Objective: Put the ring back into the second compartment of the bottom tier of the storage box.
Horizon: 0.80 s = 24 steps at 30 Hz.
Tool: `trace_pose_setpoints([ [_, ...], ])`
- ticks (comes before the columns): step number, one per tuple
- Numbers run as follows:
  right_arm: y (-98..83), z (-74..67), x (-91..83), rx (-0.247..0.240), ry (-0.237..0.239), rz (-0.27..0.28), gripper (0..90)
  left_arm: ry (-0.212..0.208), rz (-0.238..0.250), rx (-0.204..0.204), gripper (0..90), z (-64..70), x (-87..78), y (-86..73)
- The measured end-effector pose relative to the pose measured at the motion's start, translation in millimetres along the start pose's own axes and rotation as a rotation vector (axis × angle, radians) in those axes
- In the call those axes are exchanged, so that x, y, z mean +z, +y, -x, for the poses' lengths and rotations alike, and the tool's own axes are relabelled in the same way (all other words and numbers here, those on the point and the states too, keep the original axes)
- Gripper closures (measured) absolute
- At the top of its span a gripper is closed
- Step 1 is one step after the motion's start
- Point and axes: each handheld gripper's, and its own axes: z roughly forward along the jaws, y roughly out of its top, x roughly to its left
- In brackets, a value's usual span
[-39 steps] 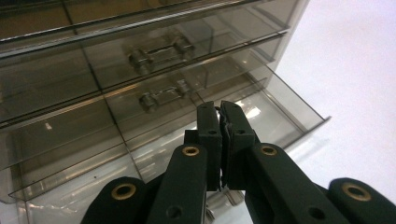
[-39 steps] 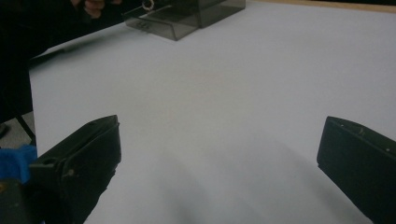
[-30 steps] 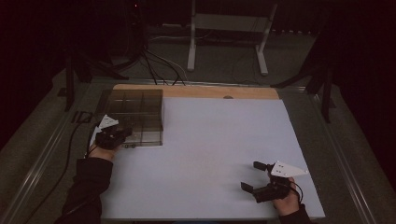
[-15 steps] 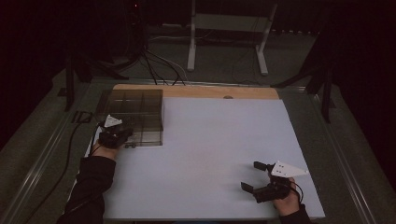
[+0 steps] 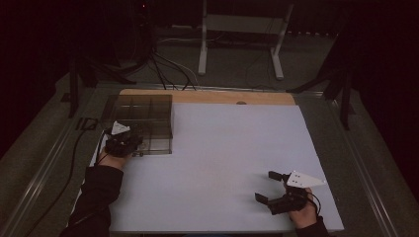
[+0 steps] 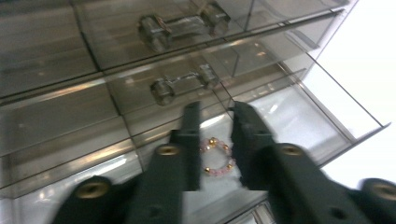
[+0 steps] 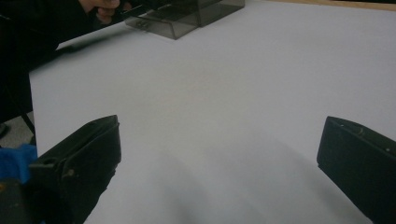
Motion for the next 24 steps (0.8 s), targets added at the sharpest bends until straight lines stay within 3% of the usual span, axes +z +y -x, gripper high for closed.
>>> trace_pose_setpoints([
  [5, 0.1, 0.2, -0.5, -0.001, 0.001, 0.004, 0.0, 0.018, -0.002, -0.012, 60.0, 1.4, -4.9, -1.5],
  [12, -0.6, 2.4, 0.7, 0.012, 0.002, 0.005, 0.0, 0.02, -0.004, -0.009, 57.9, 3.1, -11.3, -3.2],
  [24, -2.5, 5.6, -0.3, 0.034, -0.001, 0.016, 0.0, 0.011, -0.007, -0.004, 45.8, 11.4, -14.8, 0.5],
])
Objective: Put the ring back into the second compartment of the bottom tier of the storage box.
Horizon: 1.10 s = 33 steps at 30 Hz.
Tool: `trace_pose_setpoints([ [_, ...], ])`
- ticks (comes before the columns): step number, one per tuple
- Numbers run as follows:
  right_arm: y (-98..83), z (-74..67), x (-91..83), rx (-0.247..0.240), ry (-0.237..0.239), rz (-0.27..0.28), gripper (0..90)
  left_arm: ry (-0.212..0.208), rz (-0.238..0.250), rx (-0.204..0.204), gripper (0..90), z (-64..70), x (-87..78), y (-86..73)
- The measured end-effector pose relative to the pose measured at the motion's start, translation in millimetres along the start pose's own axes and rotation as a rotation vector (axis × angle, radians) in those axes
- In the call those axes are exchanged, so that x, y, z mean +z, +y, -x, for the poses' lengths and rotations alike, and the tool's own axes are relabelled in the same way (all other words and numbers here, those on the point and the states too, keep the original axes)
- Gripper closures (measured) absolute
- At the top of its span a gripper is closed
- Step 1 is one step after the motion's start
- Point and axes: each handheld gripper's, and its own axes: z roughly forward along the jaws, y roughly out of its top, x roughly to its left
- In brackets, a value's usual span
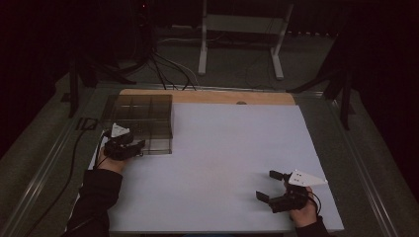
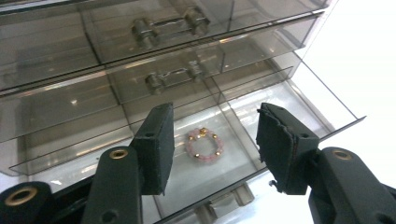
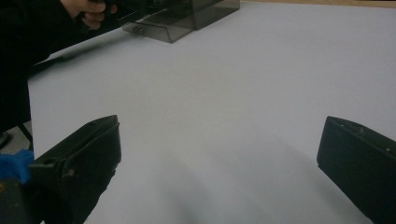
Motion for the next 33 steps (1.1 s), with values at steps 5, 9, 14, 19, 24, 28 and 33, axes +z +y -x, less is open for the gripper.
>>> trace_pose_setpoints([
  [5, 0.6, -0.8, 0.4, -0.006, 0.001, 0.0, 0.0, 0.004, 0.012, -0.019, 36.8, 1.3, -3.3, 2.1],
  [9, 1.4, -0.8, 0.8, -0.017, 0.003, -0.002, 0.0, 0.004, 0.018, -0.034, 26.6, 2.1, -6.7, 3.7],
  [14, 2.5, -1.9, -0.8, -0.022, 0.006, 0.0, 0.0, -0.042, 0.044, -0.034, 10.3, 3.0, -13.5, 5.6],
  [19, 3.5, -4.0, -0.7, -0.029, 0.002, -0.002, 0.0, -0.106, 0.042, -0.024, 0.5, 5.9, -20.7, 7.9],
  [24, 4.0, -5.5, -0.7, -0.031, 0.001, -0.002, 0.0, -0.121, 0.054, 0.005, 0.5, 9.7, -27.6, 9.5],
  [28, 4.1, -5.3, -1.4, -0.03, 0.0, 0.001, 0.0, -0.151, 0.084, 0.031, 0.5, 13.4, -33.9, 10.6],
  [33, 4.2, -5.4, -0.9, -0.031, 0.001, 0.0, 0.0, -0.211, 0.098, 0.04, 0.5, 16.6, -37.7, 10.8],
])
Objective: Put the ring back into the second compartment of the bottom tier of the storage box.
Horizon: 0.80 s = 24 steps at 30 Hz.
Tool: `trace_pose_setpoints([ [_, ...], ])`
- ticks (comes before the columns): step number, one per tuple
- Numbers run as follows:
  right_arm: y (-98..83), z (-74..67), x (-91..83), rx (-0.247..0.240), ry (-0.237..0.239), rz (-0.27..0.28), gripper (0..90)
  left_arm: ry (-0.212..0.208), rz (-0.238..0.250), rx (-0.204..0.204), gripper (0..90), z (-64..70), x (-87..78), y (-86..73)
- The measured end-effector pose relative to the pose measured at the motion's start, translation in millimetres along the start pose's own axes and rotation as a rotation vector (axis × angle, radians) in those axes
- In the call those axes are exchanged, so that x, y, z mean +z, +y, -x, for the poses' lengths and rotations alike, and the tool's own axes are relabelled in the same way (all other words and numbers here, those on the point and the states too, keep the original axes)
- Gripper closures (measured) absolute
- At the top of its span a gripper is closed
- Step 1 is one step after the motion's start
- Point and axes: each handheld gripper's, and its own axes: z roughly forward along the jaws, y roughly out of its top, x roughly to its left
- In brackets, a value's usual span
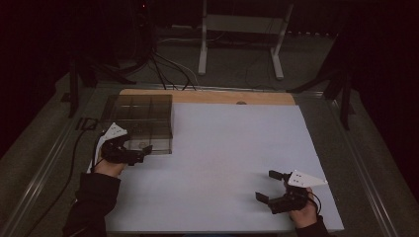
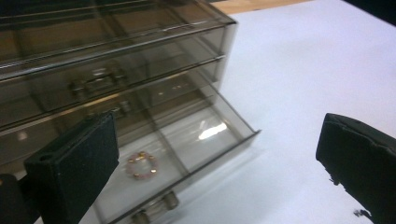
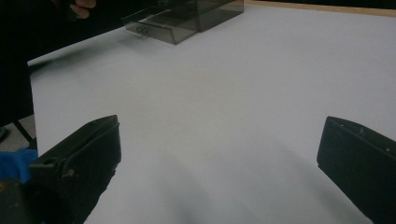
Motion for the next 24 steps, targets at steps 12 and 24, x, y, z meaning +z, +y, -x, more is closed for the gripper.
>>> trace_pose_setpoints([
  [12, -0.1, 0.0, 0.3, 0.002, 0.0, -0.001, 0.0, -0.084, 0.013, 0.031, 0.5, 9.4, -3.2, -4.2],
  [24, -0.3, 0.1, 0.2, 0.005, 0.002, 0.002, 0.0, -0.149, -0.029, 0.076, 0.5, 26.6, 5.0, -10.4],
])
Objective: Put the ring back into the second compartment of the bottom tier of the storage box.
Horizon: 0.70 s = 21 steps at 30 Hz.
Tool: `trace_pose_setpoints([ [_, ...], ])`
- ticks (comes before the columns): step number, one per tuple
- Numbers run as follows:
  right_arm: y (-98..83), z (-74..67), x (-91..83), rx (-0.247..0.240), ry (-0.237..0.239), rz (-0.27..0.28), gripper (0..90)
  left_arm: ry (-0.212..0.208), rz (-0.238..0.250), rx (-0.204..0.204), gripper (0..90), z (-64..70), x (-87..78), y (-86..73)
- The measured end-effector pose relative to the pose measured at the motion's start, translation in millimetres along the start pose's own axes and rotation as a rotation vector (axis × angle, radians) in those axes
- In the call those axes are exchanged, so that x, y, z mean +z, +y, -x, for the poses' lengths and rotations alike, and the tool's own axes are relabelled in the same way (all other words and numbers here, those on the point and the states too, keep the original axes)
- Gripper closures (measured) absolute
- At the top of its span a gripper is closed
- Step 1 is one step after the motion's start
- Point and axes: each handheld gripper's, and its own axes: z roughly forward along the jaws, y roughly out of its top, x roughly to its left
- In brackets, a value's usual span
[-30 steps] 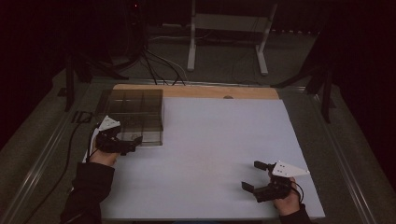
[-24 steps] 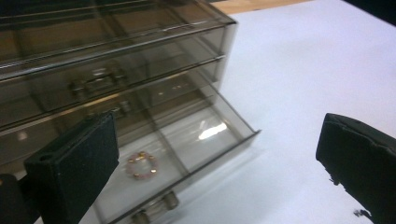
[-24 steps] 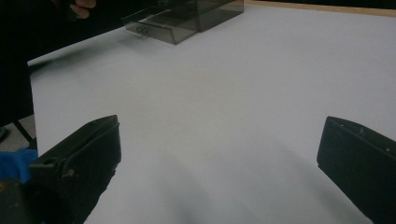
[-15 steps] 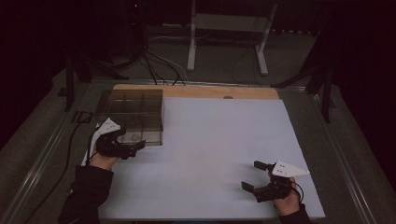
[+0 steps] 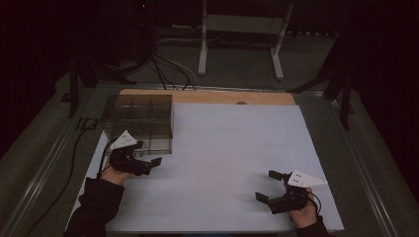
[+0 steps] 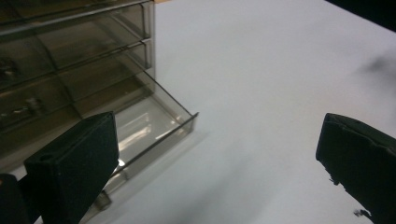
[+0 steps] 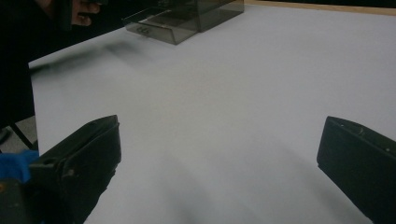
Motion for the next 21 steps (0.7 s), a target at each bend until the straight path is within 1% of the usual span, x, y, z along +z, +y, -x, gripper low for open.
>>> trace_pose_setpoints([
  [4, 0.3, 0.0, -0.2, -0.001, 0.002, 0.003, 0.0, -0.03, 0.004, 0.006, 0.5, 4.6, -0.3, -1.4],
  [6, 0.0, 0.2, 0.0, 0.001, 0.004, 0.003, 0.0, -0.042, 0.02, 0.007, 0.5, 7.2, -0.5, -3.0],
  [9, 0.4, 0.2, -0.3, -0.001, 0.003, 0.006, 0.0, -0.064, 0.019, 0.022, 0.5, 11.7, 1.4, -5.7],
  [12, 0.1, 0.3, -0.5, 0.001, 0.003, 0.003, 0.0, -0.069, 0.014, 0.028, 0.5, 14.7, 2.5, -7.2],
  [14, 0.5, -0.5, -1.0, 0.0, 0.005, 0.007, 0.0, -0.083, 0.007, 0.036, 0.5, 19.8, 3.5, -9.7],
  [18, 0.4, -0.5, -0.9, -0.001, 0.005, 0.004, 0.0, -0.109, 0.002, 0.034, 0.5, 23.6, 4.4, -13.9],
  [21, 0.9, -1.0, -0.9, -0.004, 0.007, 0.007, 0.0, -0.124, -0.01, 0.041, 0.5, 26.2, 5.9, -17.6],
])
